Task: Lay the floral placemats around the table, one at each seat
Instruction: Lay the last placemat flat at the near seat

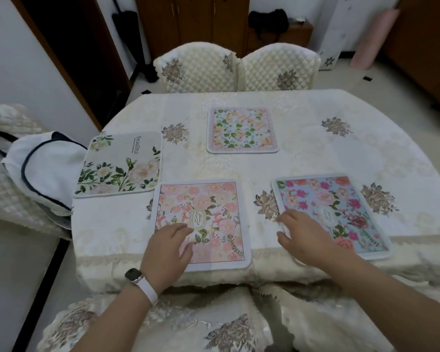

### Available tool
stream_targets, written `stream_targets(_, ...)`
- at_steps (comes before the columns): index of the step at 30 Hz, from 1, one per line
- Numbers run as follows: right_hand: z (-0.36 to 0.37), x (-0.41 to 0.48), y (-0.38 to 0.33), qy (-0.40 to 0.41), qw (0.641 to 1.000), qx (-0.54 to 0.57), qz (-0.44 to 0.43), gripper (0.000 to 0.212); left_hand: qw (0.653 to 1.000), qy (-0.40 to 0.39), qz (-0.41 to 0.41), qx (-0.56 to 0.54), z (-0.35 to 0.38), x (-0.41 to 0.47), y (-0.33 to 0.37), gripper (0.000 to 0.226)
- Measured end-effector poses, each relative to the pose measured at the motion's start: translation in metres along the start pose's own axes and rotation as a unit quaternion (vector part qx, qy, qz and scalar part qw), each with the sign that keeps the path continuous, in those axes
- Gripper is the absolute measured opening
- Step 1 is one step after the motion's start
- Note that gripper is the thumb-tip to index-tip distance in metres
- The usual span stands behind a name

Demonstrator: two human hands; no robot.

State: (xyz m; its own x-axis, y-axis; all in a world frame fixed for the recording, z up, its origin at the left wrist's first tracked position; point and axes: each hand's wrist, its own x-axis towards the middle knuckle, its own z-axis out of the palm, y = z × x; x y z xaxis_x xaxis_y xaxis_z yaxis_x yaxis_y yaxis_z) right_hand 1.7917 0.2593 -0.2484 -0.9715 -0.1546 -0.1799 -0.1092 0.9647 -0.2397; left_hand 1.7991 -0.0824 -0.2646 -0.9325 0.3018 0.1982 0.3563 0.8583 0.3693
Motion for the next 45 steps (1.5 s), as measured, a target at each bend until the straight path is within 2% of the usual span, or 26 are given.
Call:
stream_targets(8,-0.052,-0.025,0.09,0.041,0.999,-0.023,-0.01,0.049,0.999,-0.029,-0.014,0.043,0.019,0.037,0.111,0.038)
stream_targets(15,-0.096,-0.068,0.238,0.067,0.998,-0.008,0.021,0.046,0.997,-0.054,-0.01,0.05,0.072,0.079,0.251,0.039)
stream_targets(21,-0.117,-0.104,0.336,0.064,0.995,0.019,0.075,0.049,0.993,-0.089,0.035,0.075,0.107,0.123,0.356,0.045)
stream_targets(27,-0.13,-0.127,0.367,0.064,0.994,0.024,0.08,0.051,0.99,-0.101,0.059,0.074,0.12,0.15,0.418,0.048)
stream_targets(38,-0.158,-0.168,0.389,0.091,0.984,-0.026,0.149,0.048,0.988,-0.079,0.127,0.033,0.144,0.186,0.461,0.044)
stream_targets(45,-0.176,-0.188,0.424,0.107,0.979,-0.043,0.171,0.051,0.982,-0.08,0.17,0.021,0.164,0.201,0.514,0.041)
